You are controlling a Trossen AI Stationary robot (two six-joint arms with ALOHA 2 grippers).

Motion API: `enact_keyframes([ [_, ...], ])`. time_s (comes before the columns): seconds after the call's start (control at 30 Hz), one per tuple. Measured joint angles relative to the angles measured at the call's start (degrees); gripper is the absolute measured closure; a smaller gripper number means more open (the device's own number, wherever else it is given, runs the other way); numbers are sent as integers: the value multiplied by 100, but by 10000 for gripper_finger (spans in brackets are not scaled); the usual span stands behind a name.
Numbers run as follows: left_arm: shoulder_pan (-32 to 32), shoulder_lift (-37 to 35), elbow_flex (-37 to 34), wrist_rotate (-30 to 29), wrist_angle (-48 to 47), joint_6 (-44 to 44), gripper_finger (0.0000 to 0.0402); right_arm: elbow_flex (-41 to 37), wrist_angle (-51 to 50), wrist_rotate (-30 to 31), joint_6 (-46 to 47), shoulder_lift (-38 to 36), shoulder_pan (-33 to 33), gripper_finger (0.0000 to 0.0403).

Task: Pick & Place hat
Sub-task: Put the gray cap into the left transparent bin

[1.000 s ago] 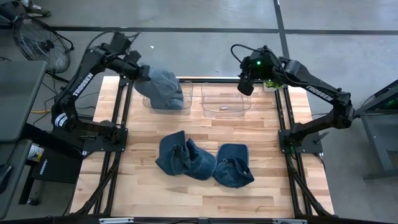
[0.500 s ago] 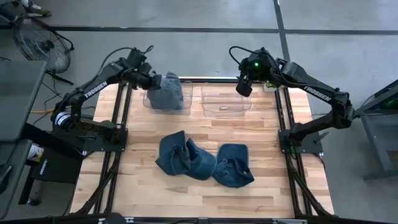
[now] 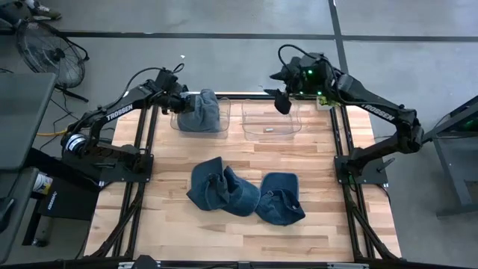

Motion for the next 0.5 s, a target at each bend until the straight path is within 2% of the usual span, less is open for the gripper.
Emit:
enact_keyframes([
  [0.27,-7,0,-335,-11,436,-163,398,0,223,-27,-4,412,298,139],
  [0.5,-39,0,-351,28,371,-164,398,0,419,15,-55,714,471,139],
])
